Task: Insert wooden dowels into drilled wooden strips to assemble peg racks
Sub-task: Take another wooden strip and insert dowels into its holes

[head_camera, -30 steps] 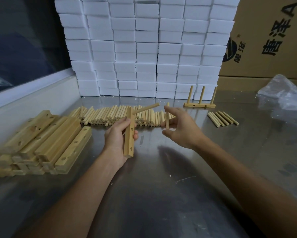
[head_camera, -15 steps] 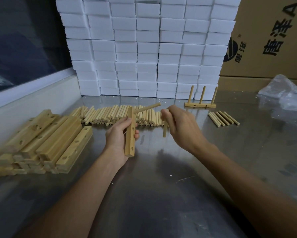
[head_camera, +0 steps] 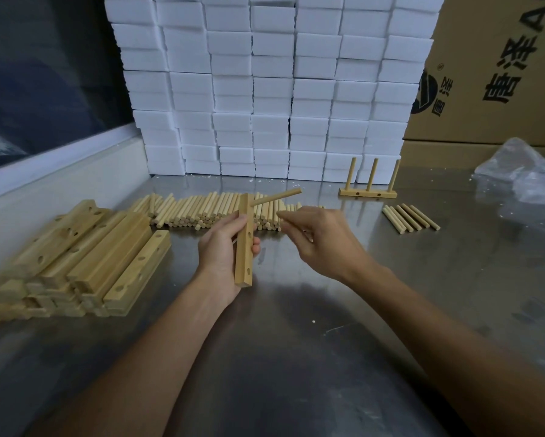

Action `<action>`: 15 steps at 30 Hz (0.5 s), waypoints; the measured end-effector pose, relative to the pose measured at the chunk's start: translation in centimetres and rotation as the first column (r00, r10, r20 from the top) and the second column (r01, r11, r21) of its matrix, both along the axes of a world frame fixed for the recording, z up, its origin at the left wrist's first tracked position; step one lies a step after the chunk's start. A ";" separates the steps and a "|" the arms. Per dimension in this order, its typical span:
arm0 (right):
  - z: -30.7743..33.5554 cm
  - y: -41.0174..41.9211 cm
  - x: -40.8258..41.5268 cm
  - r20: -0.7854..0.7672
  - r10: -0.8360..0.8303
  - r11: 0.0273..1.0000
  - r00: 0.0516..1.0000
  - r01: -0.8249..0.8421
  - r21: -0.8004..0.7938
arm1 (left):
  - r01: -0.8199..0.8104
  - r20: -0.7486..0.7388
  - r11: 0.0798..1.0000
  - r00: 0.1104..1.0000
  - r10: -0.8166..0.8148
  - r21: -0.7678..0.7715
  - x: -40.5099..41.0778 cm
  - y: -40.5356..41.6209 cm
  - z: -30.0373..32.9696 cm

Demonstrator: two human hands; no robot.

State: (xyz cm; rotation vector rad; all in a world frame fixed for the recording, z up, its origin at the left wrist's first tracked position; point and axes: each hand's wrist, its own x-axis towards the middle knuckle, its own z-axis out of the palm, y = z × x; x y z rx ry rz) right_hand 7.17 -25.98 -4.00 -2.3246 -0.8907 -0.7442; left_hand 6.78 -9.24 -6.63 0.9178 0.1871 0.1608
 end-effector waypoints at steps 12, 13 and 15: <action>-0.2 0.7 -0.5 -0.065 -0.006 0.997 0.998 0.011 0.081 | 0.038 0.021 0.999 0.999 -0.038 0.029 -0.3 -0.8 0.2; -0.2 0.8 -0.5 -0.077 0.006 0.997 0.997 -0.001 0.071 | 0.047 0.023 0.998 0.999 -0.048 0.035 -0.4 -0.9 0.3; -0.1 1.0 -0.6 -0.080 0.036 0.999 0.996 -0.032 0.041 | 0.054 0.024 0.998 0.998 -0.054 0.034 -0.5 -1.0 0.3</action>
